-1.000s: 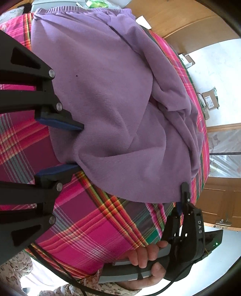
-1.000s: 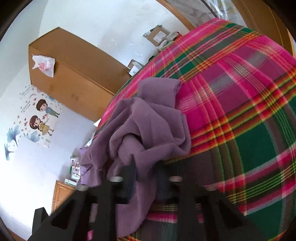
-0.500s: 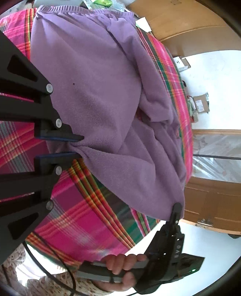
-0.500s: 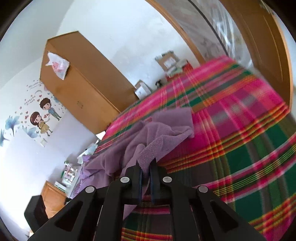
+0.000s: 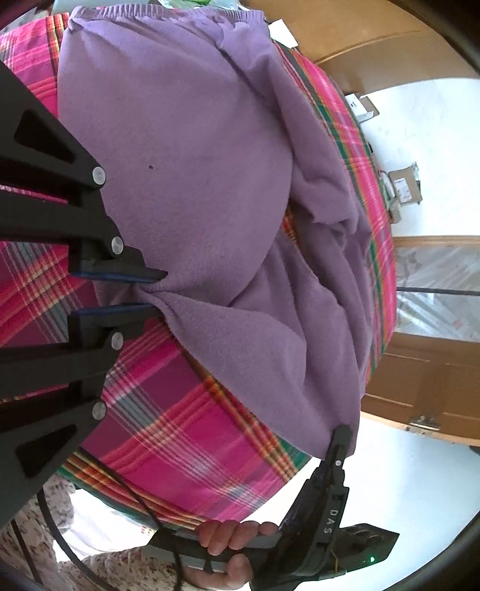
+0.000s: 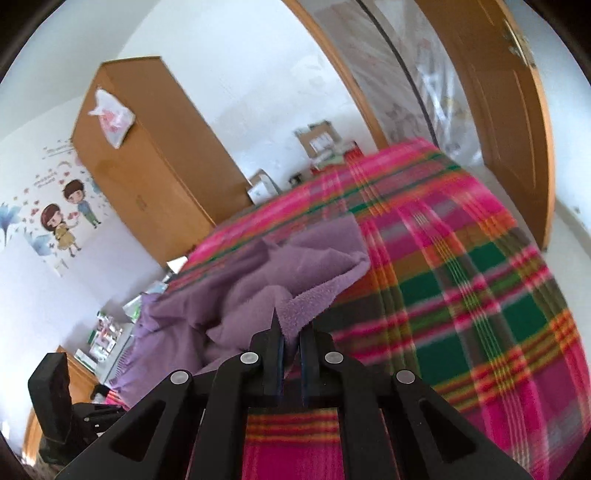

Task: Fold clothes
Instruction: 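Open the right gripper and move both grippers over the spread garment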

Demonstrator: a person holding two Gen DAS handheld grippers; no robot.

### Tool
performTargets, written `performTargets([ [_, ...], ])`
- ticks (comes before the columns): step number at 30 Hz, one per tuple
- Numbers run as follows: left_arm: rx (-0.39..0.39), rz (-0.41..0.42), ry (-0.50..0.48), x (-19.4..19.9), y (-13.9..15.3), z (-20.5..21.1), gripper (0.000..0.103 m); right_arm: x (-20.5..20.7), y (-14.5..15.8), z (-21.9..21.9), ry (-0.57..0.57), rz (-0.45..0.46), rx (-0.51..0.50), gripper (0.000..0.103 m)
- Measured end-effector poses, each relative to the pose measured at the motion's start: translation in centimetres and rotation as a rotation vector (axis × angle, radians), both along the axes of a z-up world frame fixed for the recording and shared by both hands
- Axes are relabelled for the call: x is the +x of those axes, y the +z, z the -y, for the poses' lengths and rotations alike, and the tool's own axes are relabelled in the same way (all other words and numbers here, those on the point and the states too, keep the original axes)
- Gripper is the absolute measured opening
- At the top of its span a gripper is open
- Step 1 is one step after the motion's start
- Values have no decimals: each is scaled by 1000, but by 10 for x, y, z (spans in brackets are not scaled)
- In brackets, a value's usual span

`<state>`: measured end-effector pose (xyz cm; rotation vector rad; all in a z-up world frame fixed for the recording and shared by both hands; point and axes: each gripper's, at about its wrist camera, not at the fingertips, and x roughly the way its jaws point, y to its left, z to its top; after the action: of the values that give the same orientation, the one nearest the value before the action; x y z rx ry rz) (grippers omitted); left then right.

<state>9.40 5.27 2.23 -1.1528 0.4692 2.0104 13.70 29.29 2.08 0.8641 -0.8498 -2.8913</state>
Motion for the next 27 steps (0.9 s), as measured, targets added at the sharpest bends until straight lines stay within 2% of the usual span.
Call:
performTargets([
  [3,-7,8,-19,-6,7,-1,15,1,-16,-4,-11,51,-5,7],
  [9,6,-16,-81,-21,40,-8,21,0,-39,-11,-15,126,-17,7],
  [15,23,-68,-186,-33,78,-19,29,-3,-48,-16,-7,139,-35,7],
  [19,0,-142,-219,-39,94,-30,32,-2,-49,-17,-5,160,-40,7],
  [23,-88,-169,-278,-56,77,-61,34,-5,-52,-16,4,189,-41,8],
  [25,-124,-145,-325,-64,61,-78,34,-7,-51,-15,9,193,-39,11],
  [27,-149,-115,-348,-74,44,-94,34,-6,-48,-17,9,198,-33,21],
])
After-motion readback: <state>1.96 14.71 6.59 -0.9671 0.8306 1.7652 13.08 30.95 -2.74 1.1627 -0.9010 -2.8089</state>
